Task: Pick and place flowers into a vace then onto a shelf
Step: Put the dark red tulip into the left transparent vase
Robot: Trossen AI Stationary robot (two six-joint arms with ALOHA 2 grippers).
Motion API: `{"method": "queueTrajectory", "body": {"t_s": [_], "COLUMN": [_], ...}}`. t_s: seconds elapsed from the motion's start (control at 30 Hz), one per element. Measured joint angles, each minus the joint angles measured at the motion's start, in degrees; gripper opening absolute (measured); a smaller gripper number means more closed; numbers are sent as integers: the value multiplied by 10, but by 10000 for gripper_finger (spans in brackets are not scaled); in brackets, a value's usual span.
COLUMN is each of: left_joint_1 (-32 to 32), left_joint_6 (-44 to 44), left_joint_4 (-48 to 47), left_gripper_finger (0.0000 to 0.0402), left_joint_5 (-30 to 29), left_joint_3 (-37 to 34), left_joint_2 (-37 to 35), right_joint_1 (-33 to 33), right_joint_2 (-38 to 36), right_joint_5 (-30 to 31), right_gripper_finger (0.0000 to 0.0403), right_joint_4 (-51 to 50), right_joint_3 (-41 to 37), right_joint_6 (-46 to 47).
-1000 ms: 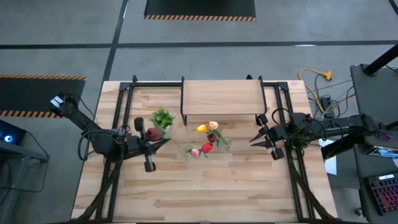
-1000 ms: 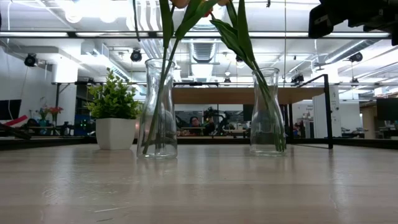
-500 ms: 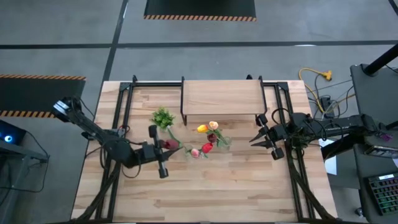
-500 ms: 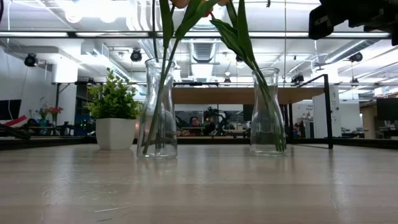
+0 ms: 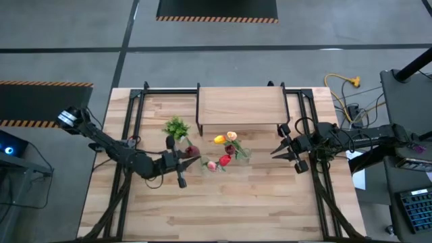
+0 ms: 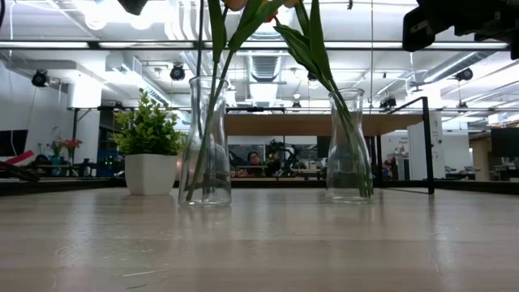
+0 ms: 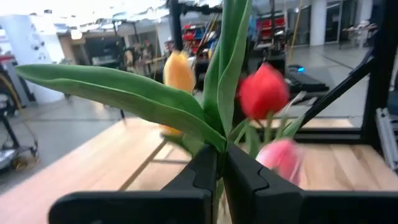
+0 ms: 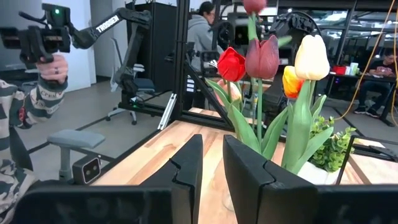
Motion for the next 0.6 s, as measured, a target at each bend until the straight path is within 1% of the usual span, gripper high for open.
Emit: {"method": "queueTrajectory", "body": {"t_s": [0.2,0.3,0.43,0.6], "left_joint_1": [17,32,48,53], "left_joint_6": [-27,-53,-59,-44], "left_joint_4": [15,14,12,2], "left_gripper_finger": [2,20,71,153], "left_joint_5": [0,5,14,58], "left_joint_3": [-40,-55,-69,-58], "left_joint_2": [0,0,0,-9], "right_joint_1": [0,0,0,0], "right_joint_2": [0,0,0,0], "right_joint_5": [0,0,0,0], "right_gripper_finger": [55,56,56,56], "right_joint_4": [0,0,0,0], "right_joint_3": [0,0,0,0], "right_joint_6": [0,0,0,2]}}
